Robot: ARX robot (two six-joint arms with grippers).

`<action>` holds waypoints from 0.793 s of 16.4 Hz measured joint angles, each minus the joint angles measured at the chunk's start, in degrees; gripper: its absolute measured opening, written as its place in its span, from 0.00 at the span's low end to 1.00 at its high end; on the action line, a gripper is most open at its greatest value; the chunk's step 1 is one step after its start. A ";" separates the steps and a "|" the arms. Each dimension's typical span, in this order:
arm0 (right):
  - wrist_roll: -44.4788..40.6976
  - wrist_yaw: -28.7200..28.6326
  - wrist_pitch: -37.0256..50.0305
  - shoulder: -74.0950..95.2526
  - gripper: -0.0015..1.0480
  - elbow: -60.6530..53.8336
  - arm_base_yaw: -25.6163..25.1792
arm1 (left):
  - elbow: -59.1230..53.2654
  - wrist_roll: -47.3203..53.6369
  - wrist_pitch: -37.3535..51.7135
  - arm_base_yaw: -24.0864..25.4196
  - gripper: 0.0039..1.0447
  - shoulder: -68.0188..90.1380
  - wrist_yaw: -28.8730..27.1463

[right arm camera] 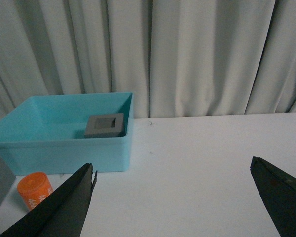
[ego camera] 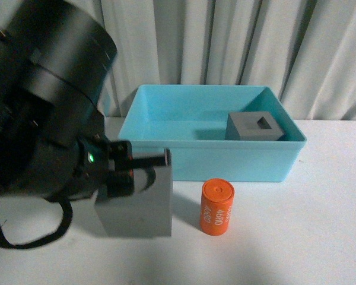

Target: Place gray and orange parts in blue box

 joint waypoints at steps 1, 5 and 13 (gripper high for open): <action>0.00 0.00 0.02 0.00 0.94 0.00 0.00 | 0.04 -0.31 -0.42 0.28 0.19 -1.51 -0.13; 0.00 0.00 0.02 0.00 0.94 0.00 0.00 | 20.15 8.46 0.63 0.94 0.18 2.93 -1.25; 0.00 -0.02 0.02 0.00 0.94 0.00 0.00 | 26.36 14.36 1.86 1.75 0.18 14.97 -0.68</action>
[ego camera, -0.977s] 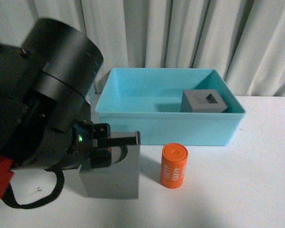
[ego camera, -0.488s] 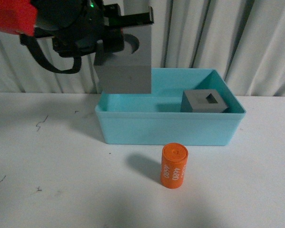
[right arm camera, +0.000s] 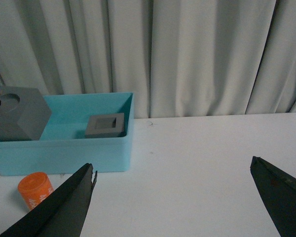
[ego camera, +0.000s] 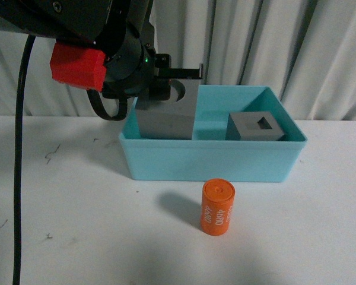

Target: Place gray and orange parts in blue box

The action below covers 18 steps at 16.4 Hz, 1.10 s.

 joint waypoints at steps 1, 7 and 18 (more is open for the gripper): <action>0.02 0.02 0.00 0.00 0.94 0.00 0.00 | 0.00 0.04 0.04 0.37 0.18 0.72 -0.02; 0.00 0.02 0.02 0.00 0.94 0.00 0.00 | -0.35 0.15 1.18 2.47 0.18 1.49 -0.57; 0.00 0.02 0.00 0.00 0.94 0.00 0.00 | -28.83 -17.90 -3.43 -2.62 0.94 -34.10 -0.94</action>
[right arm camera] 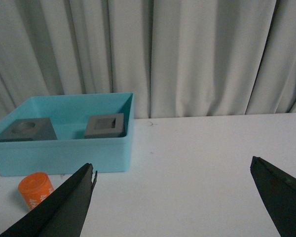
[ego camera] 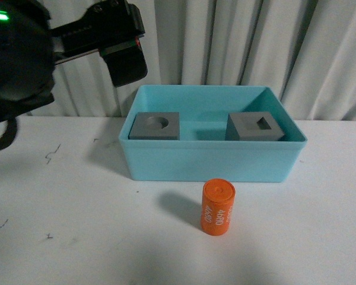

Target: Place gray and orange parts in blue box

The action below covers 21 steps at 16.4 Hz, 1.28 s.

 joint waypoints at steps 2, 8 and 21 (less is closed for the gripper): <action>0.00 0.00 0.00 0.00 0.94 0.00 0.00 | -9.77 -6.38 -5.38 -3.85 0.94 -11.47 -3.45; 0.00 0.00 -0.02 0.00 0.94 0.00 0.00 | -20.59 -26.84 -17.99 -11.13 0.94 -24.52 -14.16; 0.00 -0.02 0.00 0.00 0.94 0.00 0.02 | -46.03 28.83 20.68 16.24 0.01 -57.92 7.89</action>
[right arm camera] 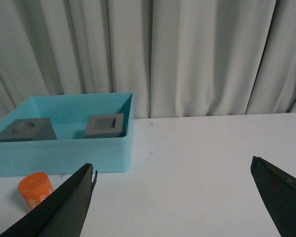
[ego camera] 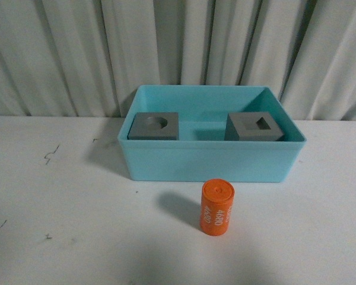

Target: Place gray and orange parts in blue box

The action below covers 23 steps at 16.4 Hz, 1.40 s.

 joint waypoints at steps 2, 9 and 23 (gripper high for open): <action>0.00 -0.02 0.02 0.00 0.94 0.00 0.00 | -0.02 0.00 -2.67 1.88 0.01 -2.78 1.79; 0.00 -0.02 0.02 0.00 0.94 0.00 0.00 | 0.00 0.02 -7.17 9.94 0.01 -7.32 9.70; 0.00 -0.02 0.02 0.00 0.94 0.00 0.00 | 0.02 0.02 -21.73 10.49 0.10 -21.20 10.62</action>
